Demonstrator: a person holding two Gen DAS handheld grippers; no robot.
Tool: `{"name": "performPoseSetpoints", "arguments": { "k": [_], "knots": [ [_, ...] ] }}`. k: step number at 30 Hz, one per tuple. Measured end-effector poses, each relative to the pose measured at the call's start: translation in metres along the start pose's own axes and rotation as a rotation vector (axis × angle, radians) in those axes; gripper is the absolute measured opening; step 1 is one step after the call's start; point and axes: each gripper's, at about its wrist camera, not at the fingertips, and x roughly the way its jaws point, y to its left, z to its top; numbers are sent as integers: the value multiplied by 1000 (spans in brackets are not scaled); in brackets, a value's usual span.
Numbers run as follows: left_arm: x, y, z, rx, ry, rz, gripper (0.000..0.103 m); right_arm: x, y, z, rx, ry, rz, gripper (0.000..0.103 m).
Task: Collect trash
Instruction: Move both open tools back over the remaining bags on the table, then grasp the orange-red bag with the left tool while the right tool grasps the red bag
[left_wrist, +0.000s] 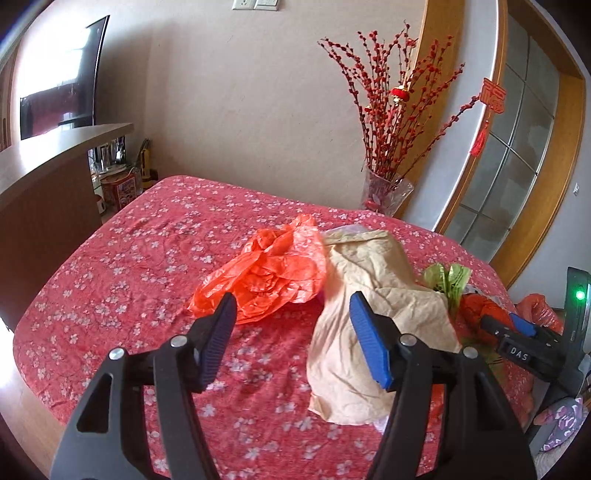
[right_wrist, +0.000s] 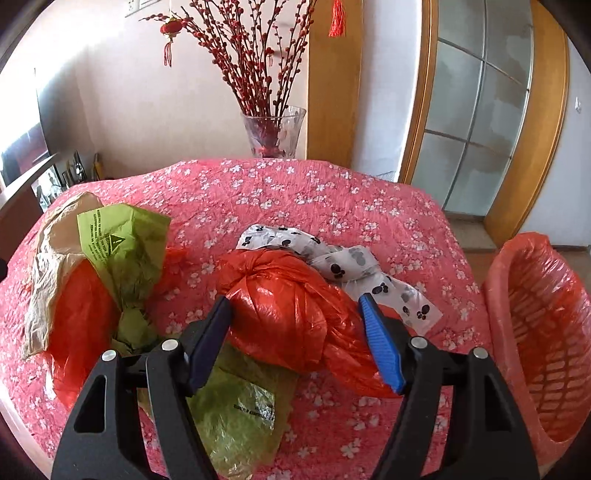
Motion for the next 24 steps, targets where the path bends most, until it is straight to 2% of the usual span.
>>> {"name": "performPoseSetpoints", "arguments": {
  "k": [1,3,5,8,19,21,24],
  "knots": [
    [2,2,1,-4,5,-1,63,1,1,-1,-6,8,1,70],
    [7,10,3,-9,13,2,63,5,2,-2,-21,26,8,57],
    [12,14,5,-13,25,13,63,5,3,-3,-13,27,22,48],
    [21,21,9,-16,45,24,63,1,2,-3,5,19,46,41],
    [68,43,21,-43,183,64,61,-32,-3,-5,26,-31,85,39],
    [76,47,19,-49,216,62,53,-32,-4,-4,23,-34,84,39],
    [77,45,19,-26,209,72,39,-35,-4,-5,21,-38,81,39]
  ]
}}
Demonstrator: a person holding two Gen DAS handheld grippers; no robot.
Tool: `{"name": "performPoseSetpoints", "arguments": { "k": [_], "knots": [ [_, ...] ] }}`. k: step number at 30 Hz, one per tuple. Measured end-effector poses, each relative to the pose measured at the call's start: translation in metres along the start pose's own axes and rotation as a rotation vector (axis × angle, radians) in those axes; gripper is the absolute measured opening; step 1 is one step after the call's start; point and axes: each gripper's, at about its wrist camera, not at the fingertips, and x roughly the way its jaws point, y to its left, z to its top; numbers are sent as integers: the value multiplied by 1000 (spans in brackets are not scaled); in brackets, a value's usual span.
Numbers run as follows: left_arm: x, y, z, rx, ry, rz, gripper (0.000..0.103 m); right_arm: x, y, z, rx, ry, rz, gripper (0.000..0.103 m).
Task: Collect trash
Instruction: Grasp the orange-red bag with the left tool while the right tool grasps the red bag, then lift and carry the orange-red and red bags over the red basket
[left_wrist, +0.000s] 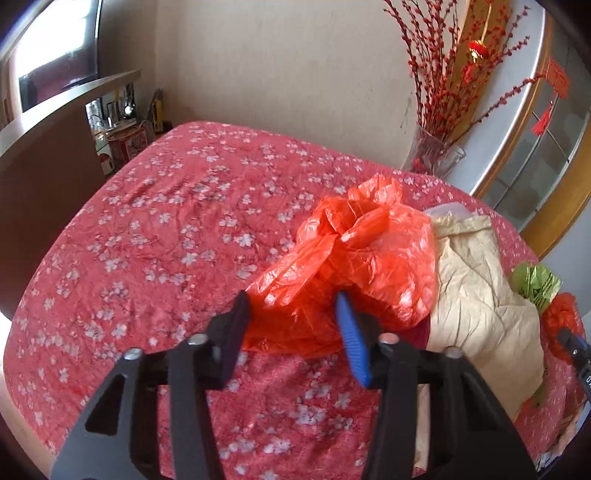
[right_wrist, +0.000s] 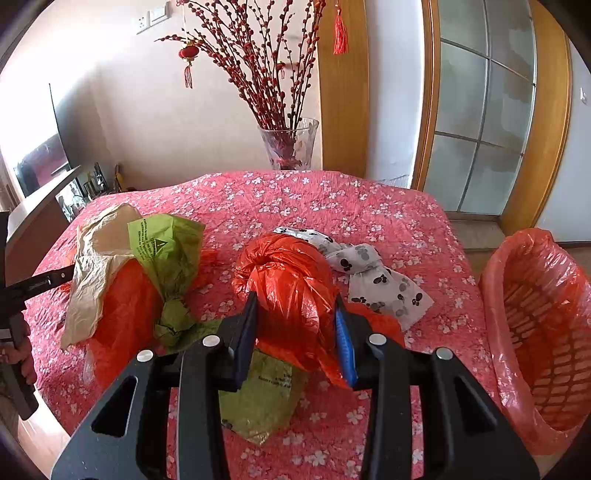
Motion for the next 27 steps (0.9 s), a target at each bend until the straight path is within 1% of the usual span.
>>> {"name": "performPoseSetpoints", "arguments": {
  "k": [2,5,9,17,22,27],
  "knots": [
    [1,0,1,1,0,-14,18,-2,-1,-1,2,-2,-2,39],
    [0,5,1,-24,-2,-43,10,-6,-3,-2,7,-11,-3,39],
    [-17,12,0,-53,-59,-61,9,-18,-7,-1,10,-31,-8,39],
    [-63,6,12,-60,-178,-94,8,-36,-17,1,30,-73,-15,39],
    [-94,-16,15,-25,-236,-145,8,-48,-27,1,50,-98,-22,39],
    [-112,-51,15,34,-255,-208,8,-59,-37,0,68,-123,-42,39]
  ]
}}
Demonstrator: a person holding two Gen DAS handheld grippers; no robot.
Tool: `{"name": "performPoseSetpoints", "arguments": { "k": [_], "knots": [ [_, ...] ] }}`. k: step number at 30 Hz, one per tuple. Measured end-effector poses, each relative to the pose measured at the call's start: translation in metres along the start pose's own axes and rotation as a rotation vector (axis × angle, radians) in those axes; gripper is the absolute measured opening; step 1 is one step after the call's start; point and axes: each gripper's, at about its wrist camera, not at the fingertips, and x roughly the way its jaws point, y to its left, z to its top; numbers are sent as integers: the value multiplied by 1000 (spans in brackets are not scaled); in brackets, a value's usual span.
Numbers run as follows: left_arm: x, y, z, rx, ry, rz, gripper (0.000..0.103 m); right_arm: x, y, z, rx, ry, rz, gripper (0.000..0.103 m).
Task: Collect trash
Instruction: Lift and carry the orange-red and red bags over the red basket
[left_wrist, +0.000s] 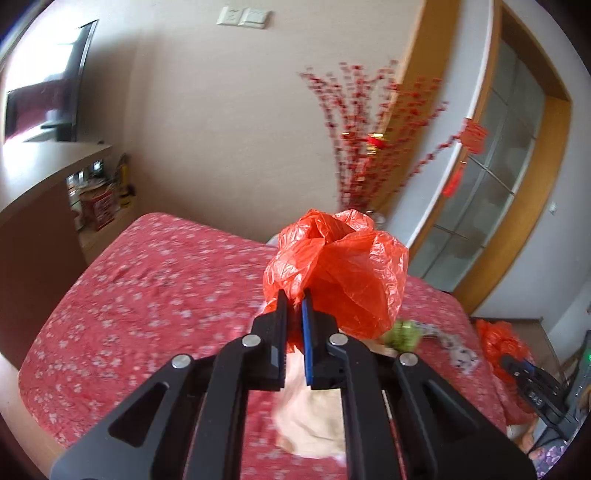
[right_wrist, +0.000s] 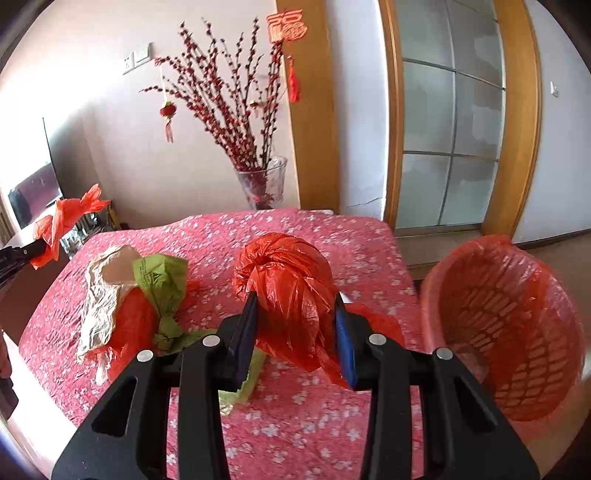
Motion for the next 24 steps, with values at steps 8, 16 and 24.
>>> {"name": "performPoseSetpoints", "arguments": {
  "k": [8,16,24],
  "knots": [
    [-2,-60,-8,64,11,-108,8,-18,-23,1,42,-40,-30,39],
    [9,-109,-19,107,46,-194,8,-37,-53,-1,90,-75,-69,39],
    [19,-152,-31,136,80,-270,8,-52,-81,-2,129,-109,-126,39]
  ]
}}
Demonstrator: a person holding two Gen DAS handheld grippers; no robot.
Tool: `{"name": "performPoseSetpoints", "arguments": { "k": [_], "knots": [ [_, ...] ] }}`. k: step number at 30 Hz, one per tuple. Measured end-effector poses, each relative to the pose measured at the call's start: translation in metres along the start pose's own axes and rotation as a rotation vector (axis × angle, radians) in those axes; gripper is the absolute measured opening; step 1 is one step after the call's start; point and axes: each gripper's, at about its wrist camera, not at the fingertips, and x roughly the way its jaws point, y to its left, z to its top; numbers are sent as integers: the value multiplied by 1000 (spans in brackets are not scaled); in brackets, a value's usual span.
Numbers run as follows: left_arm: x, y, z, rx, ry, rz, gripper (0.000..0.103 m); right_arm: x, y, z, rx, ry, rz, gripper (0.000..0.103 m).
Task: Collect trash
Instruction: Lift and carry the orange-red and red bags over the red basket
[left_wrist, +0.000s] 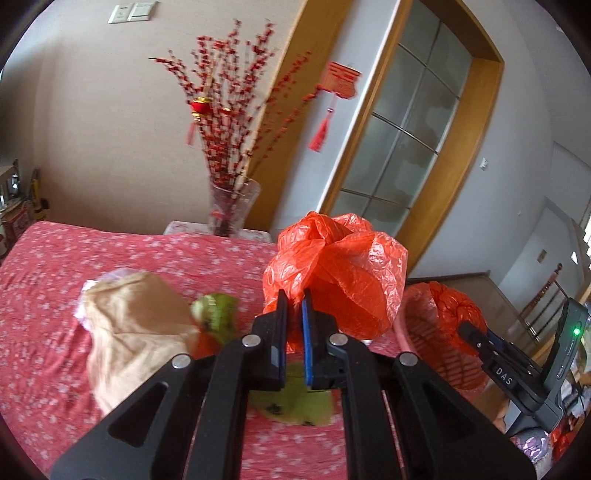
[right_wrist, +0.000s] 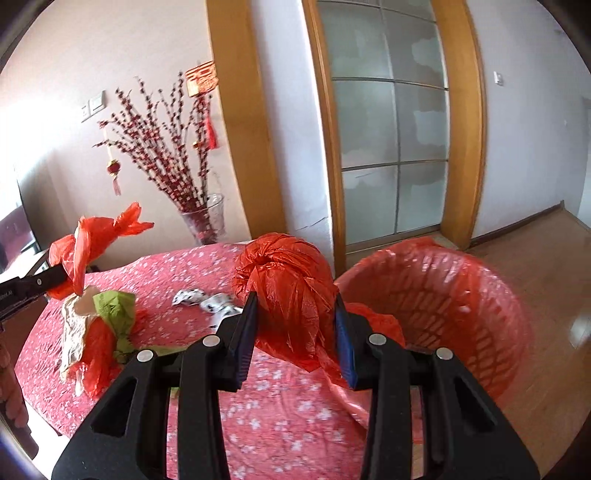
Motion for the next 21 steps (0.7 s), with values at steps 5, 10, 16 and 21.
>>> {"name": "performPoseSetpoints", "arguments": {
  "k": [5,10,16,21],
  "knots": [
    [9,-21,-3,19,16,-39,8,-5,-18,1,28,-14,-27,39],
    [22,-43,-7,34,38,-79,8,-9,-32,0,52,-22,-50,39],
    [35,-70,-14,56,64,-122,8,-13,-50,-1,82,-31,-76,39],
    [49,-92,-18,69,90,-162,8,-17,-65,-1,108,-42,-101,39]
  ]
}}
